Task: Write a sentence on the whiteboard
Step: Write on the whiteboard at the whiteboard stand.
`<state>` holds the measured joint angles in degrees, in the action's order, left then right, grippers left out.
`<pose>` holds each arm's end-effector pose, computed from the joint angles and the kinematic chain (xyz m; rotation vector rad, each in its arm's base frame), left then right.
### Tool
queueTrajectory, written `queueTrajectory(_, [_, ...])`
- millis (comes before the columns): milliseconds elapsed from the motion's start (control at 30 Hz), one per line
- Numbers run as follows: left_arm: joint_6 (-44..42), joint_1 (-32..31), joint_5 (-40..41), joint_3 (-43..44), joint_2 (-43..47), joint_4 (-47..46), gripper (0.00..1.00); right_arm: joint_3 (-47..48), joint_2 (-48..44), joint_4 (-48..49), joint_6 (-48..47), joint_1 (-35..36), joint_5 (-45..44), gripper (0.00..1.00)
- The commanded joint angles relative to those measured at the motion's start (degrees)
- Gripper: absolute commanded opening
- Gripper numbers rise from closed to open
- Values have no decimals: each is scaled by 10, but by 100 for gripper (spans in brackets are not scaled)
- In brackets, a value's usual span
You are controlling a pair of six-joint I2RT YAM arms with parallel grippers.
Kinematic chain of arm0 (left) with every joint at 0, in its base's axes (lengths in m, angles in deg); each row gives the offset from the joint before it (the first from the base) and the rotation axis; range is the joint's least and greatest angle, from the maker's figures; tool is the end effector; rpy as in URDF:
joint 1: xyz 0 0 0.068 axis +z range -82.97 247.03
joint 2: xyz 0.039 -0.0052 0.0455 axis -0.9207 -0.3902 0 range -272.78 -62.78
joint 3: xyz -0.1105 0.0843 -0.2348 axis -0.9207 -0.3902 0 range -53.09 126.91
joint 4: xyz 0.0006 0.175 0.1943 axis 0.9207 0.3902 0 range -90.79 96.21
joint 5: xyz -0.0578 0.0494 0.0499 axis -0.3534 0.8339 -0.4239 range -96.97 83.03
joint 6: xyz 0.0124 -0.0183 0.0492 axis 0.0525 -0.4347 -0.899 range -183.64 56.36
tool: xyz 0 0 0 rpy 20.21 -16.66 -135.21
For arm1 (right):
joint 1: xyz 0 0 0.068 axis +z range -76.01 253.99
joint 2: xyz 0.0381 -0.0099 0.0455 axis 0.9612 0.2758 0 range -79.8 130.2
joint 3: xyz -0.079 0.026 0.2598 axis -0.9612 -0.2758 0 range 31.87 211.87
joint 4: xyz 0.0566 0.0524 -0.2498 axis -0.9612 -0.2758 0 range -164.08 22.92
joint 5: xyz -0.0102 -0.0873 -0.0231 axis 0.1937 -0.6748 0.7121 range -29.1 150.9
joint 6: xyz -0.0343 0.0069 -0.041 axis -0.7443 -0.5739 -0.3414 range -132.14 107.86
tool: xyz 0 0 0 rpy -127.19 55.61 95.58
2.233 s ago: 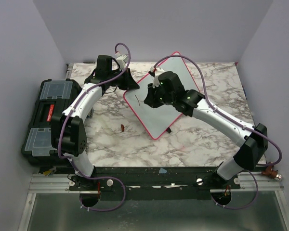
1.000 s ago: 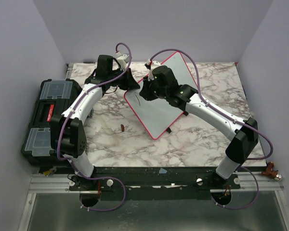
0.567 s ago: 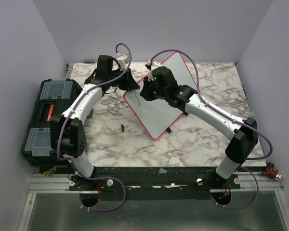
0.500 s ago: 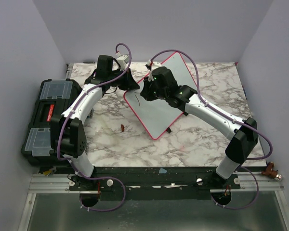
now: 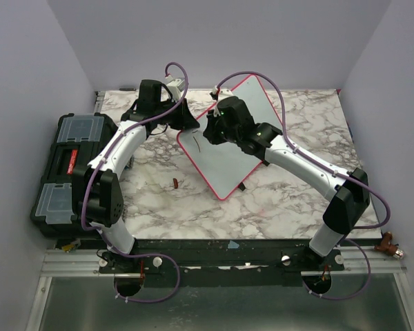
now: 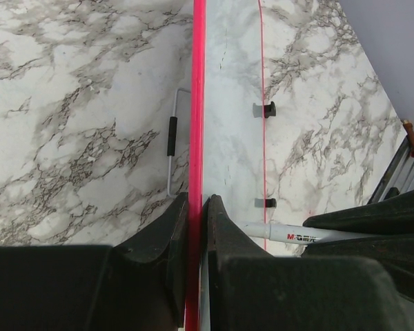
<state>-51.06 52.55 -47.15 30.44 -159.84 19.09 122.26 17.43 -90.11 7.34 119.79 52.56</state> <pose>0.3710 -0.1197 0.3208 0.4547 2.1224 -1.0255 0.2812 0.2820 0.3513 -0.3974 2.0943 0.5341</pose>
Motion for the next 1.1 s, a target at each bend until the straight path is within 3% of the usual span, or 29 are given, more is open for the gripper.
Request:
queueTrajectory(0, [-54,-12,11,-8,22,20,0,-24,6,-26,-4,3,4,1])
queueTrajectory(433, [-52,-13,11,-7,20,19,0,-41,-6,-28,-8,4,108,1])
queueTrajectory(700, [-52,-13,12,-6,22,20,0,-49,-6,-29,-6,4,86,1])
queueTrajectory(1067, [-52,-13,12,-5,23,21,0,-54,-3,-41,7,4,-11,1])
